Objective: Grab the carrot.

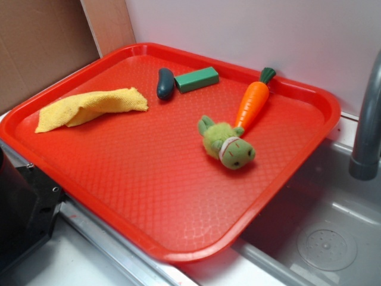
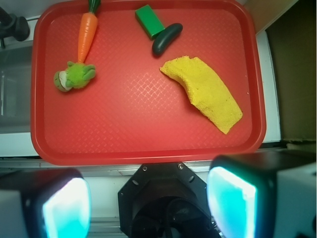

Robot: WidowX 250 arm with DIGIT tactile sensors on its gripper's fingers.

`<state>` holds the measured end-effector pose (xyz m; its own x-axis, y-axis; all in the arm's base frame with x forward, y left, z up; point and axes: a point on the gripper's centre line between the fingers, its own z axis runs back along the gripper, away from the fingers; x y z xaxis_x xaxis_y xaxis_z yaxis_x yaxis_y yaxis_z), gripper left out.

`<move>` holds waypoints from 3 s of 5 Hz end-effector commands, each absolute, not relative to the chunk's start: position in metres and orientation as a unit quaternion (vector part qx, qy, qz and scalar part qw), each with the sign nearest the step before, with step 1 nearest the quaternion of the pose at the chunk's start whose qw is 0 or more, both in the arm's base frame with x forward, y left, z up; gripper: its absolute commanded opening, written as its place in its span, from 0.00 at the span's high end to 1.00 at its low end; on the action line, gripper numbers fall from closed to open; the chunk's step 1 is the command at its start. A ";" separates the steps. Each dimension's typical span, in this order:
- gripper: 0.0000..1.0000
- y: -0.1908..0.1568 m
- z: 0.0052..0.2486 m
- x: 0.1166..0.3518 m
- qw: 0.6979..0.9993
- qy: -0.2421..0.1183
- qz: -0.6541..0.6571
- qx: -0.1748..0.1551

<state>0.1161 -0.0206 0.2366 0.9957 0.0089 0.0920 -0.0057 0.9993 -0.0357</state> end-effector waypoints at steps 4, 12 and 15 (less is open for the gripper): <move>0.00 -0.041 0.191 0.199 0.995 -0.075 0.065 -0.022; 0.00 -0.124 0.045 0.335 0.993 -0.042 0.085 -0.066; 1.00 -0.112 0.065 0.327 0.997 -0.029 0.064 -0.042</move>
<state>0.3131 -0.1108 0.0344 0.9910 0.1258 -0.0455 -0.1277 0.9909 -0.0416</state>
